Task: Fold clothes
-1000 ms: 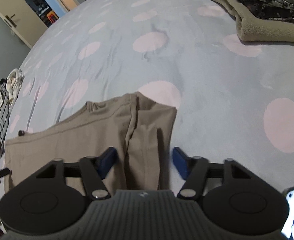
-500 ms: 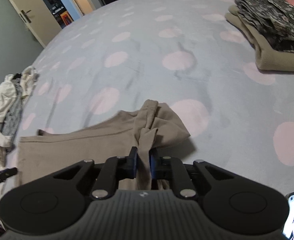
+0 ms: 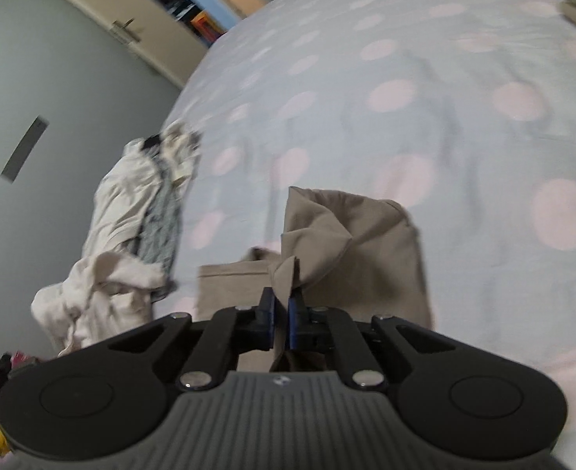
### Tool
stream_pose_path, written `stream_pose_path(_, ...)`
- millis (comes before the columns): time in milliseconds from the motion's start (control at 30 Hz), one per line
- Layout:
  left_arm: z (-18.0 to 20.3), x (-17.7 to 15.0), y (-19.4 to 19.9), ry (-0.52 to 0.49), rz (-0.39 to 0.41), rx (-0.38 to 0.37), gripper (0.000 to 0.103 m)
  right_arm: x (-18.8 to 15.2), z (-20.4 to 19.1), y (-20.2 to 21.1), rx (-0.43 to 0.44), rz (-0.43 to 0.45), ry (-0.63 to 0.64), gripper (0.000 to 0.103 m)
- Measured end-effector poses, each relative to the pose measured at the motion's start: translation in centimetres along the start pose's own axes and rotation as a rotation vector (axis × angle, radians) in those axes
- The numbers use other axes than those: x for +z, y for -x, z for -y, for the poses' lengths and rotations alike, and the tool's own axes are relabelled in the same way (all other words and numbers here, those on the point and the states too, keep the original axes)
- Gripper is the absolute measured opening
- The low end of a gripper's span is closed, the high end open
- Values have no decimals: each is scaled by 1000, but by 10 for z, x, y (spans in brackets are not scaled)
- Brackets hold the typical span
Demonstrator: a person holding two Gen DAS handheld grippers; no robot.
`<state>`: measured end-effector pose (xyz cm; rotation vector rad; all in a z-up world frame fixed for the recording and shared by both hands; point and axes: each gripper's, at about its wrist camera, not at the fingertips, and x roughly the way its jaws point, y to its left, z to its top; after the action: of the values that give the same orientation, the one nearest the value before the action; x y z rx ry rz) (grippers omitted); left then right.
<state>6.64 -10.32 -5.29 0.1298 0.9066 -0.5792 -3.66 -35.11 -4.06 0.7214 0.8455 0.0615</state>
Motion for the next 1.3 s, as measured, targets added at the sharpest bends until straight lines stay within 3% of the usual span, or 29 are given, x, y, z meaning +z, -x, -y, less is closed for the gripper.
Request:
stream_pose_path(100,-1,0,1,-2,-5,-7,51,-1,-24,-19,-13,-33,59,7)
stream_pose_path(233,-3,-2,3,-8,-6,-14,51,-8,-45,-38,-126,-63,209,7)
stream_pose_path(333,-5,-3,2,3,-11,-13,51,-17,-44,-51,-219,-92,291,7)
stream_pose_path(533,-7,-3,5,11,-8,-19,51,-32,-35,-82,-303,-154,370,8)
stream_pose_path(633,-6,-4,6,5,-6,-19,51,-37,-39,-93,-315,-167,406,14)
stream_pose_path(700,-7,-4,6,6,-7,-17,51,-38,-40,-98,-316,-175,416,29)
stream_pose_path(767,-8,-4,6,10,-9,-15,51,-39,-42,-103,-318,-182,427,34)
stream_pose_path(933,-10,-4,7,19,-8,-12,51,-46,-45,-119,-398,-177,508,32)
stream_pose_path(1000,-11,-3,8,22,-6,-13,51,-48,-44,-124,-429,-167,538,19)
stream_pose_path(1100,-12,-3,9,25,-3,-13,51,-41,-38,-117,-404,-164,484,13)
stream_pose_path(1300,-12,-3,10,24,0,-21,51,-22,-40,-82,-280,-137,321,12)
